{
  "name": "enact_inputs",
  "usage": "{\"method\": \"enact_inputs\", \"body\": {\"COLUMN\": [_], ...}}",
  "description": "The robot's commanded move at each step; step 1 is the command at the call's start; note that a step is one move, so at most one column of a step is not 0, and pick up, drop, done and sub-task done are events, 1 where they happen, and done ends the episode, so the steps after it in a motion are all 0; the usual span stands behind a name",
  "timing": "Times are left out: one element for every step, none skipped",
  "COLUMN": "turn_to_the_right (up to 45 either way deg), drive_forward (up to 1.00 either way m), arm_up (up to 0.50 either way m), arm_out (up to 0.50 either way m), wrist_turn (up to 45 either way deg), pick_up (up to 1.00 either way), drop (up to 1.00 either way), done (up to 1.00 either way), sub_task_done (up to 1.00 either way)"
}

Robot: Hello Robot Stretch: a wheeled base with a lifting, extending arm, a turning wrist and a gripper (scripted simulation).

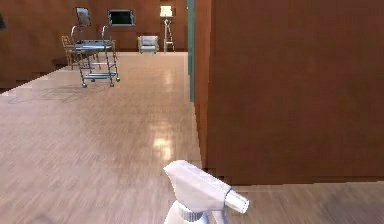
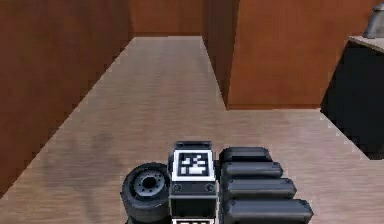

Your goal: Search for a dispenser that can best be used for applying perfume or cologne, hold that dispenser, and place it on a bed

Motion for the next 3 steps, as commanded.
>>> {"method": "enact_inputs", "body": {"turn_to_the_right": [-18.0, 0.0, -6.0], "drive_forward": [0.00, 1.00, 0.00], "arm_up": [0.00, 0.00, 0.00], "arm_out": [0.00, 0.00, 0.00], "wrist_turn": [0.0, 0.0, 0.0], "pick_up": [0.00, 0.00, 0.00], "drop": [0.00, 0.00, 0.00], "done": [0.00, 0.00, 0.00], "sub_task_done": [0.00, 0.00, 0.00]}}
